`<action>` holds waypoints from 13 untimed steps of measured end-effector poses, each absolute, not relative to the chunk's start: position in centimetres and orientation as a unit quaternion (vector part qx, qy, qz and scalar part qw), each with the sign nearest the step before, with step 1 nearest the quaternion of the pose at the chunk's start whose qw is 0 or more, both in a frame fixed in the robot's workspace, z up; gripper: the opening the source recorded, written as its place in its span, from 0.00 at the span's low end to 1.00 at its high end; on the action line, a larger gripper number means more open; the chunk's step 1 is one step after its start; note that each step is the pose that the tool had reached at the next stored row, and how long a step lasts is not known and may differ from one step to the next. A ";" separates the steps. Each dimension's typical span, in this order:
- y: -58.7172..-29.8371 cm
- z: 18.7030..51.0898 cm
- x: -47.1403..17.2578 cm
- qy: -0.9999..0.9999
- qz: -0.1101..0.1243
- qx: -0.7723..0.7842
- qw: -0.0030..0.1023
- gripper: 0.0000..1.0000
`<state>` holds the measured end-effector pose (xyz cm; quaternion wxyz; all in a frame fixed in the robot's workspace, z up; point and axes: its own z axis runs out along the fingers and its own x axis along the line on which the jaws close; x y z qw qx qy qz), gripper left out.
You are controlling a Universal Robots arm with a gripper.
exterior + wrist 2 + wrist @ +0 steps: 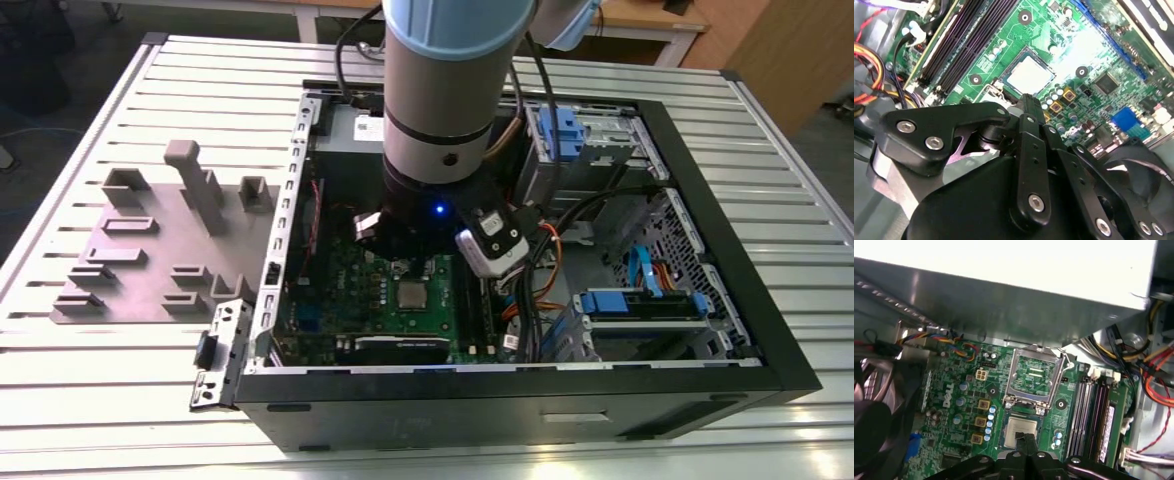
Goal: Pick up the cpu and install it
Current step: 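Close the cpu cover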
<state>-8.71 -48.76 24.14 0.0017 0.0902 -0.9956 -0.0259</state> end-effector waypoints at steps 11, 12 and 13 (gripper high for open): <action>-48.8 24.1 -8.7 -0.984 -0.025 0.176 0.001 0.11; -48.8 24.1 -8.7 -0.983 -0.025 0.181 0.001 0.11; -48.8 24.1 -8.7 -0.983 -0.025 0.184 0.001 0.11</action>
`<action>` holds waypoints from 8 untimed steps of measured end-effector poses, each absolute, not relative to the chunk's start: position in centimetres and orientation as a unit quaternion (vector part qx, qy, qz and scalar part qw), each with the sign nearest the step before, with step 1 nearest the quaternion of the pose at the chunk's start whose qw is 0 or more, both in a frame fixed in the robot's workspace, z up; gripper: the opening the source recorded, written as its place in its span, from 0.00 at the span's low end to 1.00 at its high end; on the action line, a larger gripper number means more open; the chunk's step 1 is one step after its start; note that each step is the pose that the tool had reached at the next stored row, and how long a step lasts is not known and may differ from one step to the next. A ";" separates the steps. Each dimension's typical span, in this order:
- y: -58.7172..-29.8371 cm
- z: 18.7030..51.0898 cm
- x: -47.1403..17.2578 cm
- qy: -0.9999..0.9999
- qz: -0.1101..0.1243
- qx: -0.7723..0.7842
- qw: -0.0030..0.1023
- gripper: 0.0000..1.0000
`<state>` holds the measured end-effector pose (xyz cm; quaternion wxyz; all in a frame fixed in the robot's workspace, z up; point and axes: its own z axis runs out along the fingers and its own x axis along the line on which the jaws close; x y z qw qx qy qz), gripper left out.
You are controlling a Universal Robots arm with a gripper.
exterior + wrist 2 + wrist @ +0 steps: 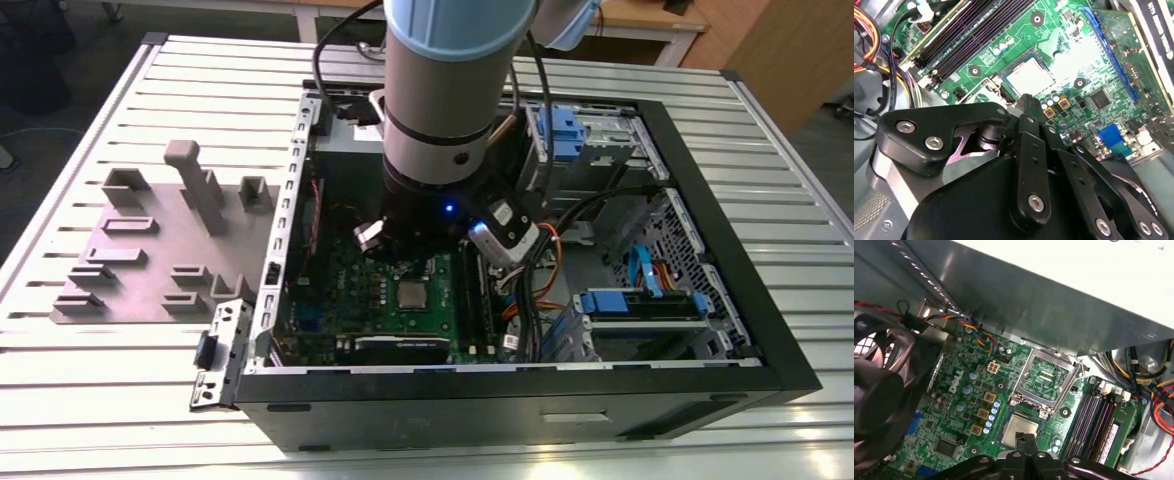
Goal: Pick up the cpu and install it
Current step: 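Close the cpu cover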
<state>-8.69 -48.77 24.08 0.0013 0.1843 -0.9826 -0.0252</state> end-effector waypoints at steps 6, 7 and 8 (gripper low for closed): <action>-48.7 24.0 -7.7 -0.982 -0.025 0.186 0.001 0.11; -48.7 24.0 -7.5 -0.982 -0.025 0.186 0.001 0.11; -48.7 23.9 -7.4 -0.982 -0.025 0.186 0.001 0.11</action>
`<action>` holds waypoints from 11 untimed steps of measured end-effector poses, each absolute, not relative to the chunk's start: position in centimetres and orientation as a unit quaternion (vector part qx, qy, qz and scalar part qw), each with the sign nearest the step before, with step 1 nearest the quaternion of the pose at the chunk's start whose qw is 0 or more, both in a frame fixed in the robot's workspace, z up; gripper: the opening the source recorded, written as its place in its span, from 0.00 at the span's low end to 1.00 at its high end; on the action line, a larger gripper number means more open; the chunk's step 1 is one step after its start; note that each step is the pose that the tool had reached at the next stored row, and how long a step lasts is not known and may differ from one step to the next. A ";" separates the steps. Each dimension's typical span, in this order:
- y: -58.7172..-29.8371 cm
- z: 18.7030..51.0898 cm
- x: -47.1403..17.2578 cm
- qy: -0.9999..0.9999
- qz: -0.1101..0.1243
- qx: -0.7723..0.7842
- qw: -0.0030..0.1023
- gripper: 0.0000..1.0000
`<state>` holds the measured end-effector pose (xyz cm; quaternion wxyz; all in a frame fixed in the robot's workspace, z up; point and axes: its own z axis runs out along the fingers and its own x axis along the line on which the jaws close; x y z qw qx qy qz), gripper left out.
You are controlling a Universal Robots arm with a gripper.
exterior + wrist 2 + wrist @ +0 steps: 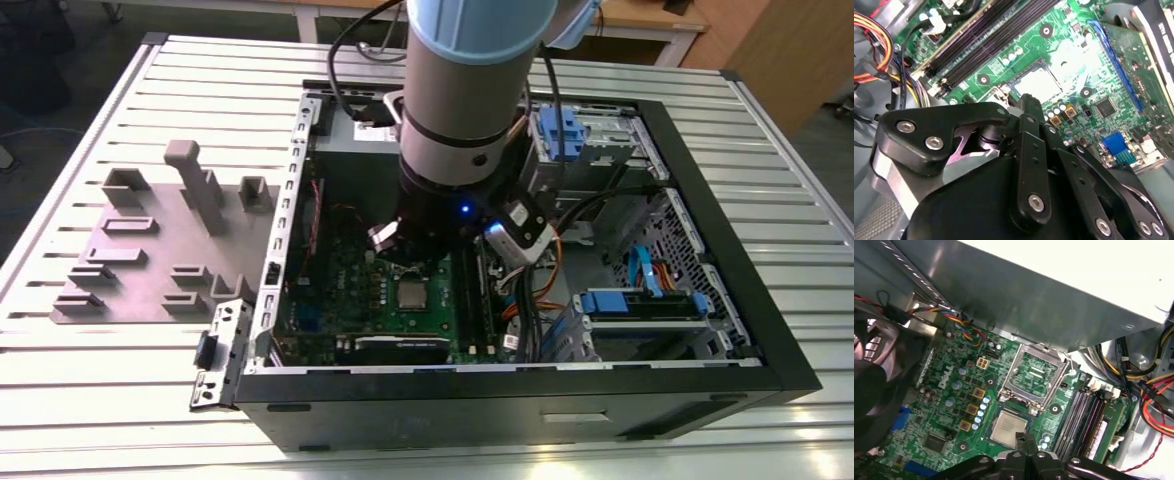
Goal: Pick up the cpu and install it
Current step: 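Close the cpu cover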
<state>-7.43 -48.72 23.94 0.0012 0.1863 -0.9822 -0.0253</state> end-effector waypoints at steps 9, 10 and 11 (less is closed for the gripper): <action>-48.7 23.9 -7.3 -0.974 -0.025 0.225 0.002 0.11; -48.7 23.8 -7.3 -0.972 -0.025 0.234 0.002 0.11; -48.7 23.8 -7.3 -0.970 -0.025 0.244 0.002 0.11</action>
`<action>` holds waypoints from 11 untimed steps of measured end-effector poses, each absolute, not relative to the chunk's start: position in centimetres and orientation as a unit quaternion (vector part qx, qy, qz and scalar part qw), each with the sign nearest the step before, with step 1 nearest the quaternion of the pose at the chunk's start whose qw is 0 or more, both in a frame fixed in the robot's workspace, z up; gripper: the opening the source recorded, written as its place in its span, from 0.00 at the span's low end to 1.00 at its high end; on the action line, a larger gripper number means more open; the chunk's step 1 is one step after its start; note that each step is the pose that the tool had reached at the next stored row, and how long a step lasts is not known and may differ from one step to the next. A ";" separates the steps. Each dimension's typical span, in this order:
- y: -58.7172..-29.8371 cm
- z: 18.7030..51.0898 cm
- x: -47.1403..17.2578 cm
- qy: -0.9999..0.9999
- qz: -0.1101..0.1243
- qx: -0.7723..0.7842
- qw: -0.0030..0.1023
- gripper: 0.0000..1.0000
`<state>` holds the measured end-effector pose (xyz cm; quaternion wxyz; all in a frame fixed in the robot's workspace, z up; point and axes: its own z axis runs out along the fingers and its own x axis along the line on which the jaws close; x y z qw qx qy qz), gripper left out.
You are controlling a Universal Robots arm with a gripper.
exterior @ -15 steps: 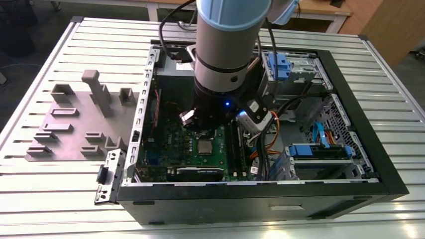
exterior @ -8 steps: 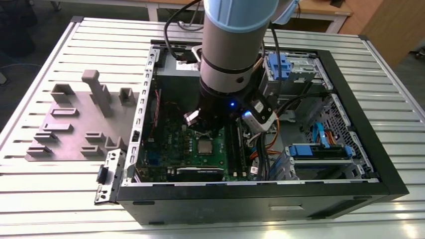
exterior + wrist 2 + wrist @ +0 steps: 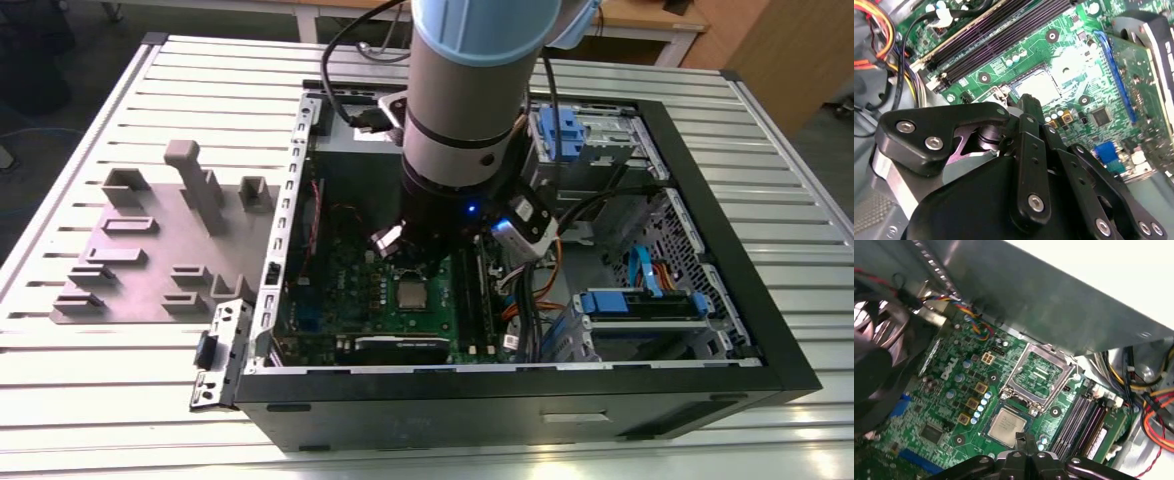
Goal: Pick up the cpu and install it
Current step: 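Close the cpu cover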
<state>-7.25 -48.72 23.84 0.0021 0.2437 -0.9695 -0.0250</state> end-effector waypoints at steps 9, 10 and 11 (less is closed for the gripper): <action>-48.7 23.8 -7.3 -0.947 -0.025 0.321 0.004 0.11; -48.7 23.8 -7.3 -0.944 -0.025 0.329 0.004 0.11; -48.7 23.8 -7.3 -0.942 -0.025 0.336 0.004 0.11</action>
